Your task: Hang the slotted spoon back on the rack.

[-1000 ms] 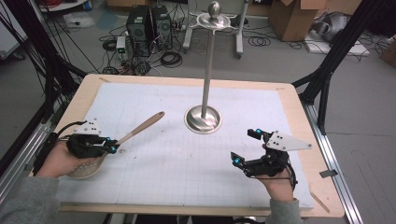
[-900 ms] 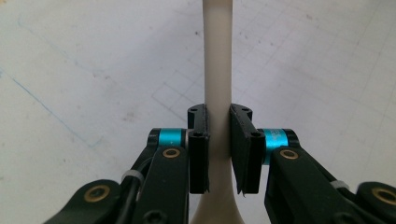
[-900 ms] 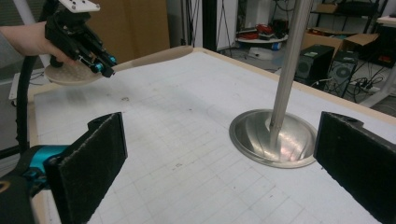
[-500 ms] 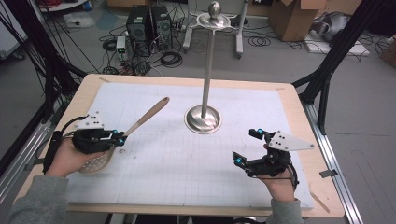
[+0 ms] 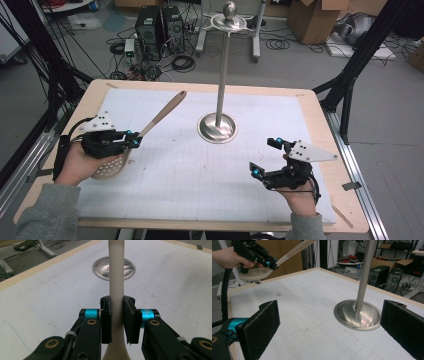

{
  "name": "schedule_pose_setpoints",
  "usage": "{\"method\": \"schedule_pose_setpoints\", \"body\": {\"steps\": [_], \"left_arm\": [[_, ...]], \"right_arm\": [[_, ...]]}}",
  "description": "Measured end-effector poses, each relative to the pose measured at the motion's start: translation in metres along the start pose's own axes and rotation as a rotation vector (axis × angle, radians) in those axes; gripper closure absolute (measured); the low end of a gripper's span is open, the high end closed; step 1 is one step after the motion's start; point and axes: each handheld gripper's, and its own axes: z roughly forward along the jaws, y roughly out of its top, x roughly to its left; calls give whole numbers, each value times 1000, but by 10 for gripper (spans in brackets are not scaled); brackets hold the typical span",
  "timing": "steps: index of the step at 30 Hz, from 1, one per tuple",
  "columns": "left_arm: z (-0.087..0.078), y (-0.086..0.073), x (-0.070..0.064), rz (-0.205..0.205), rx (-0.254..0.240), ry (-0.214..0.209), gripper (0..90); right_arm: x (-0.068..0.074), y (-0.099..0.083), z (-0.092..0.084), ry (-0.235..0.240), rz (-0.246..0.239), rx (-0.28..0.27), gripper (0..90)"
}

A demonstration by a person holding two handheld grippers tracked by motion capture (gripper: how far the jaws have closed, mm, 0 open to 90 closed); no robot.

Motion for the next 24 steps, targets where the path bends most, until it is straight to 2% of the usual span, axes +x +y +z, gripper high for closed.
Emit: {"method": "schedule_pose_setpoints", "body": {"steps": [9,24], "left_arm": [[-1,14,0,5,-45,-12,778],[-6,41,4,36,-67,-32,778]], "right_arm": [[0,2,-3,0,-1,-14,16],[-1,2,-6,2,4,-26,16]]}}
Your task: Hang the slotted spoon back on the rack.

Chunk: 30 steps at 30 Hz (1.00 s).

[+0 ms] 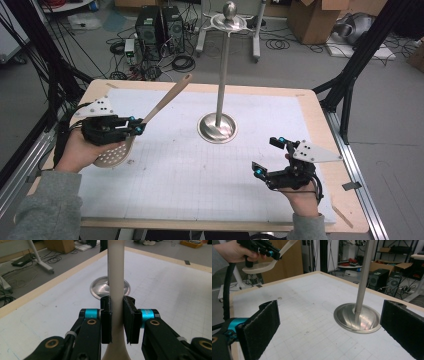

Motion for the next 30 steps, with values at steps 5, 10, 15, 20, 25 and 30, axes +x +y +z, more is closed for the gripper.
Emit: {"method": "schedule_pose_setpoints", "body": {"steps": [5,10,15,20,25,30], "left_arm": [[0,8,2,4,-8,-7,778],[0,14,4,5,-24,-18,778],[-2,17,7,-4,-33,-24,778],[-6,24,10,-1,-40,-27,778],[-6,31,11,5,-51,-32,778],[-6,40,11,9,-72,-39,778]], "right_arm": [[-3,-1,-2,-5,12,-6,16],[-5,-2,-4,-4,11,-14,16],[-7,-3,-5,-6,21,-13,16],[-7,-3,-5,-5,26,-10,16],[-8,-3,-6,-5,28,-13,16],[-9,-3,-7,-4,31,-16,16]]}}
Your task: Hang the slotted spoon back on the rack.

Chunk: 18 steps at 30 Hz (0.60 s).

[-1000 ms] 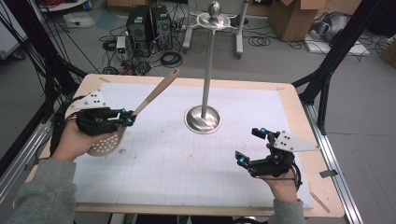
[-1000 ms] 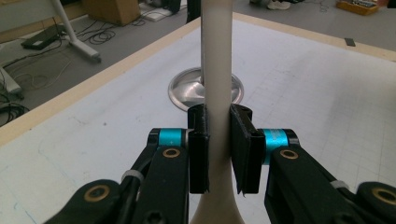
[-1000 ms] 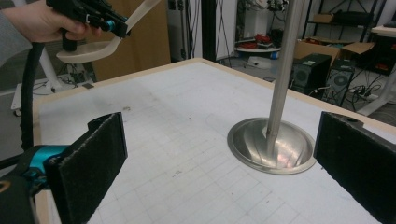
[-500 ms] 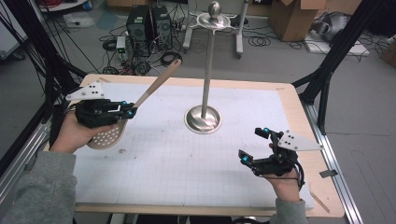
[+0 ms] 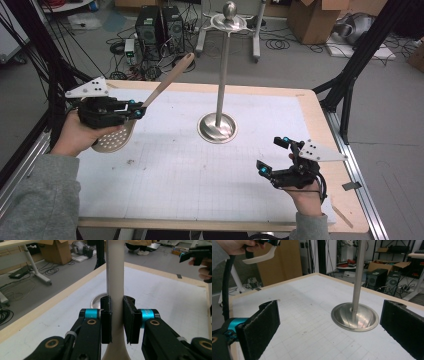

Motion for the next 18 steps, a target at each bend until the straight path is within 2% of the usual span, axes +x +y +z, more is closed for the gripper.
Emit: {"method": "schedule_pose_setpoints", "body": {"steps": [2,13,18], "left_arm": [[2,3,0,1,-16,-7,778],[4,16,5,-2,-31,-16,778],[4,21,9,-11,-69,-18,778]], "right_arm": [[0,0,0,-1,3,0,16],[-4,-3,-2,-7,16,-3,16],[-4,-3,-2,-8,20,-3,16]]}}
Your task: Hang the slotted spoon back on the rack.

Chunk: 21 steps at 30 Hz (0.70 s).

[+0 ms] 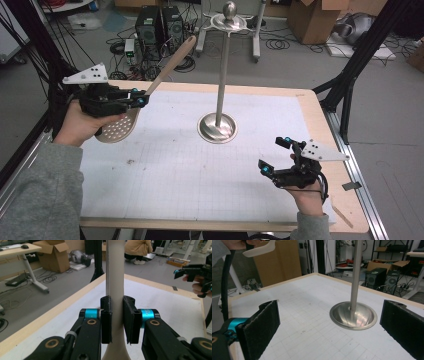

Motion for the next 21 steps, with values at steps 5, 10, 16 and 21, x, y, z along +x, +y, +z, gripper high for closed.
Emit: {"method": "schedule_pose_setpoints", "body": {"steps": [5,10,16,21], "left_arm": [[2,1,4,-8,-15,10,778],[5,7,5,-5,-22,-8,778],[10,15,7,1,-15,-1,778],[13,17,9,-10,-21,-1,778]], "right_arm": [[0,0,-1,2,5,-1,17],[-2,-1,-1,1,10,2,16],[-2,-1,-2,0,8,-4,16],[-3,-1,-4,-2,10,-9,16]]}}
